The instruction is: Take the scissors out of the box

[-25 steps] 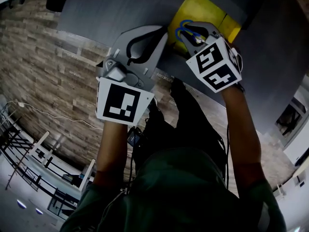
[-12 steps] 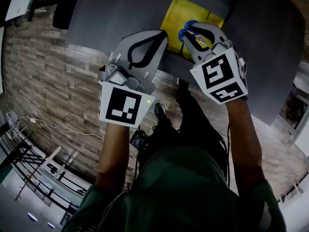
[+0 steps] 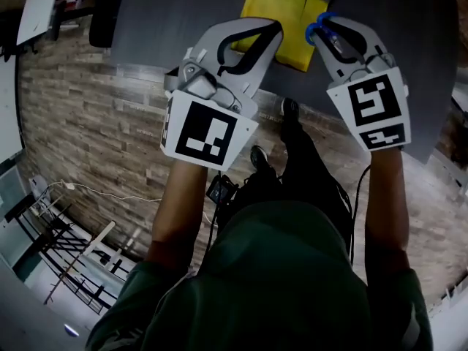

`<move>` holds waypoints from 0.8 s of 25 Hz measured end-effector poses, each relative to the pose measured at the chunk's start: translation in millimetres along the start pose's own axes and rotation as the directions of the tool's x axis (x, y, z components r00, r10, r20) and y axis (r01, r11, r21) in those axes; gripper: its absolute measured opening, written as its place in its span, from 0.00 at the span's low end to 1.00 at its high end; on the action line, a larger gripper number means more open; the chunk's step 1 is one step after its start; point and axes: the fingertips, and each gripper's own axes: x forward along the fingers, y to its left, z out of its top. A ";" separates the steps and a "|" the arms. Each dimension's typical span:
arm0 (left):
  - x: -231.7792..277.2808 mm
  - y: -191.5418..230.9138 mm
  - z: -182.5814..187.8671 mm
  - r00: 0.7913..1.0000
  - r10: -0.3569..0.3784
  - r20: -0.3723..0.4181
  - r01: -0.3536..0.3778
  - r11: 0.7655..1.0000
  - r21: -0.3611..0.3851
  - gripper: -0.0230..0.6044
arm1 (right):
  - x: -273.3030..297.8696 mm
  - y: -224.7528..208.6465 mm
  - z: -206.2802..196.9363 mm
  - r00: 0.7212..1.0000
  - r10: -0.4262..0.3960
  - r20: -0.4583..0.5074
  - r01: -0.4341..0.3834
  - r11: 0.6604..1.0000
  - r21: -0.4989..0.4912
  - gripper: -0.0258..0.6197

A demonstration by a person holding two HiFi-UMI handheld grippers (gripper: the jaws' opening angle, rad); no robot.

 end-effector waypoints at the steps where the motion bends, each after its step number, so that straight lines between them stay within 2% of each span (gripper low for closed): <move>1: 1.0 -4.4 3.9 1.000 -0.013 0.004 0.013 1.000 0.012 0.03 | -6.4 -1.8 -3.5 1.000 -0.016 -0.002 0.016 1.000 0.009 0.15; 12: 27.1 -41.7 36.7 0.990 -0.135 0.042 0.131 0.988 0.087 0.03 | -59.0 -28.6 -60.0 0.988 -0.139 -0.067 0.146 0.984 0.106 0.15; 20: 53.9 -63.1 54.1 0.976 -0.208 0.063 0.200 0.974 0.106 0.03 | -84.2 -49.1 -100.9 0.973 -0.194 -0.127 0.214 0.963 0.165 0.15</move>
